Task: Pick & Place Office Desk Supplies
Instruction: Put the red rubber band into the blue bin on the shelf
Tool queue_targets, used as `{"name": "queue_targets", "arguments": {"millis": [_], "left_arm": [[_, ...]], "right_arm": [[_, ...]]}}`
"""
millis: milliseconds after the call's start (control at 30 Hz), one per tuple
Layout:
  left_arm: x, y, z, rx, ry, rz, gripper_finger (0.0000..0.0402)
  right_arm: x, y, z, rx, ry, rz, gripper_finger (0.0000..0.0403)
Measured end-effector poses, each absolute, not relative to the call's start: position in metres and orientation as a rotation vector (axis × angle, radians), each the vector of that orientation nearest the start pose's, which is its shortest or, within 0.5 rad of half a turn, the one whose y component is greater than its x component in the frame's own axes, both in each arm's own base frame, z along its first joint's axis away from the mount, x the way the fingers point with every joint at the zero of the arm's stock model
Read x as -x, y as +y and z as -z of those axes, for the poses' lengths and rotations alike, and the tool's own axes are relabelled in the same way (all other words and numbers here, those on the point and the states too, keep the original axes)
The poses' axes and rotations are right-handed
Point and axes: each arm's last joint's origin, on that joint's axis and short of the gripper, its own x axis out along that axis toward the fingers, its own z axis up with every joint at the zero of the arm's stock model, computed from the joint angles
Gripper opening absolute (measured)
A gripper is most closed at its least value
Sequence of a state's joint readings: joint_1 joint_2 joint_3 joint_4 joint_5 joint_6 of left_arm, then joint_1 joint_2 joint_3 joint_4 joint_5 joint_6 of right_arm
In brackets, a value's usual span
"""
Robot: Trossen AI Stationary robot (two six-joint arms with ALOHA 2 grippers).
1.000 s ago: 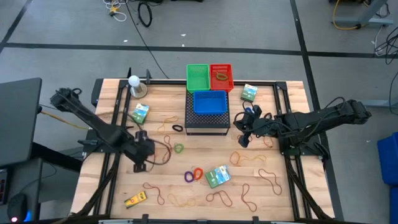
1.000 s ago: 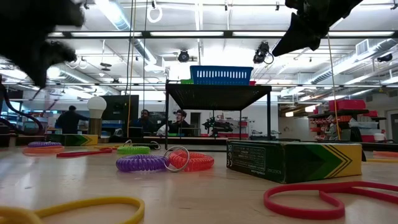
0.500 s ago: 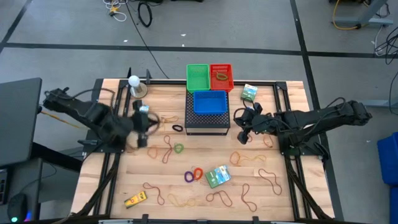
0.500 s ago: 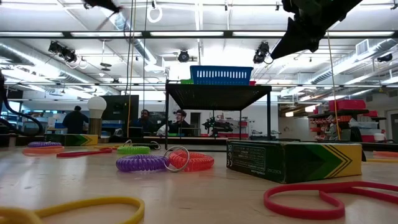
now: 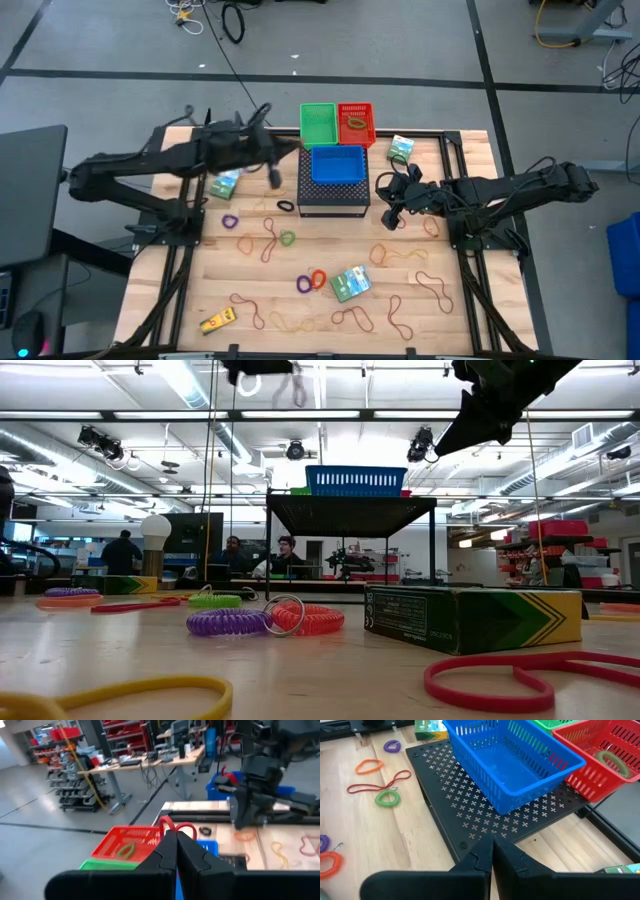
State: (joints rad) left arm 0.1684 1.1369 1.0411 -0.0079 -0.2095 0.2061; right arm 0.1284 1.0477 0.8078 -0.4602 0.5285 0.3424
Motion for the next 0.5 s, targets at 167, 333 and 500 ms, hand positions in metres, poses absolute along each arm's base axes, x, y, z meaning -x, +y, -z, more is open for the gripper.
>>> {"name": "queue_targets", "arguments": {"millis": [167,333,500], "left_arm": [[-0.285,0.073,-0.351,-0.159,0.155,-0.353,0.0003],[-0.312,0.084,-0.345,-0.186,0.199,-0.331,0.0003],[-0.33,0.089,-0.331,-0.258,0.263,-0.314,0.0003]], "right_arm": [[-0.211,0.013,-0.273,-0.099,0.59,0.491,0.0013],[-0.211,0.013,-0.273,-0.106,0.588,0.493,0.0013],[-0.212,0.013,-0.273,-0.111,0.586,0.494,0.0013]]}}
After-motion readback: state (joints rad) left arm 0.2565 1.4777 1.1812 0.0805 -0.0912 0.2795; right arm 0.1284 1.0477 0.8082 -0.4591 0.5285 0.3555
